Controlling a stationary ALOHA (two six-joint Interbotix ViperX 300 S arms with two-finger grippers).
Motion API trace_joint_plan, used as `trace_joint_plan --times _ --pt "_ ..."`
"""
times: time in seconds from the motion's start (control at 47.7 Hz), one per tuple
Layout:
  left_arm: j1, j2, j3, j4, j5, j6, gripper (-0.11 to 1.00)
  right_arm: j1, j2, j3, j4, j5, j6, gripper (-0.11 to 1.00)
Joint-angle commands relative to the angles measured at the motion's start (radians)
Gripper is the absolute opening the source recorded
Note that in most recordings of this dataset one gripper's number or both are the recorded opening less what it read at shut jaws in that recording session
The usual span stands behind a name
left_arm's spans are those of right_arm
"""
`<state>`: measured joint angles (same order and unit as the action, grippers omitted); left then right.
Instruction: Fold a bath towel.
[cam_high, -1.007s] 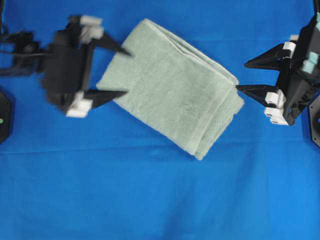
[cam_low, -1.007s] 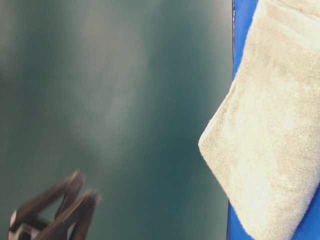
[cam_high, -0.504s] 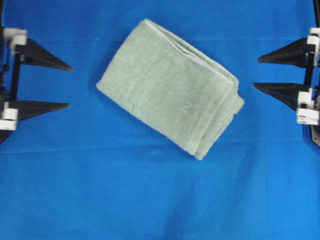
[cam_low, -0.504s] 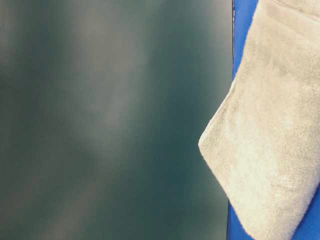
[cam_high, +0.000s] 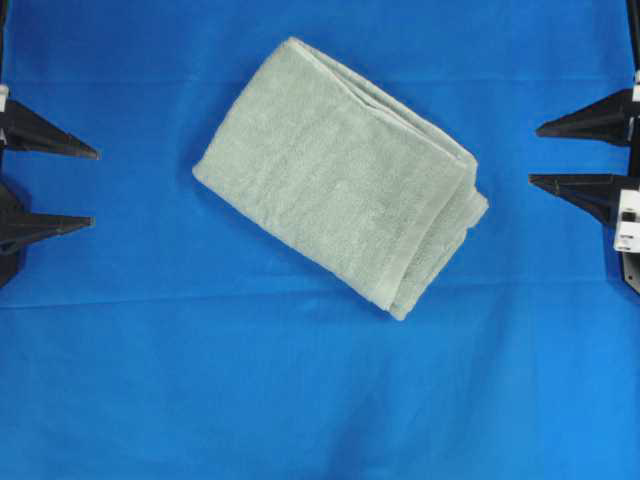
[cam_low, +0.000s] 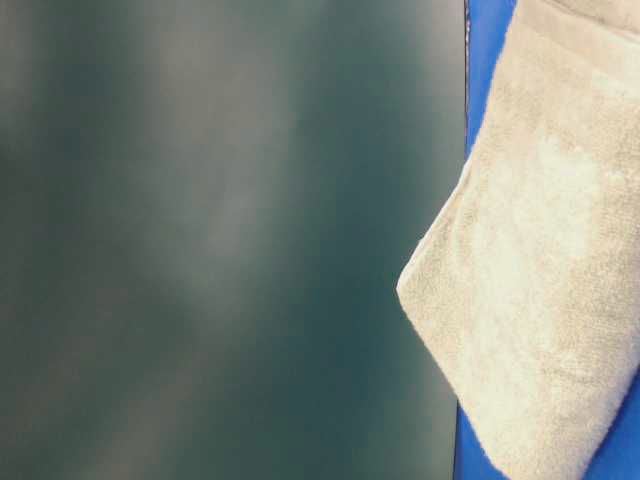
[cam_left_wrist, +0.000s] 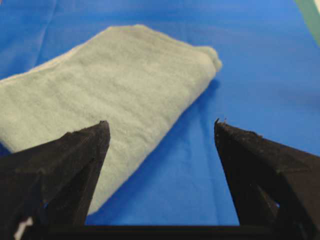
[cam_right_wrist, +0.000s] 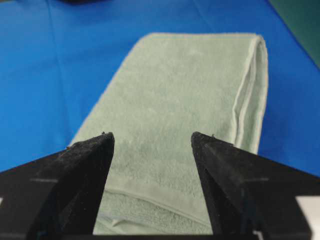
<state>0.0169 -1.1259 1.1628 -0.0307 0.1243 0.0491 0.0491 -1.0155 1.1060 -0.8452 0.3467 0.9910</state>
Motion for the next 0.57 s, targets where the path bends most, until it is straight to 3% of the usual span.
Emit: trace_joint_plan --times 0.0,0.546 --pt "-0.002 0.005 -0.009 -0.002 -0.009 0.000 0.81 -0.009 0.003 -0.011 -0.003 -0.015 0.002 0.64" --pt "-0.002 -0.054 0.000 -0.002 0.029 0.000 0.81 -0.009 -0.052 0.028 0.002 -0.002 0.005 0.64"
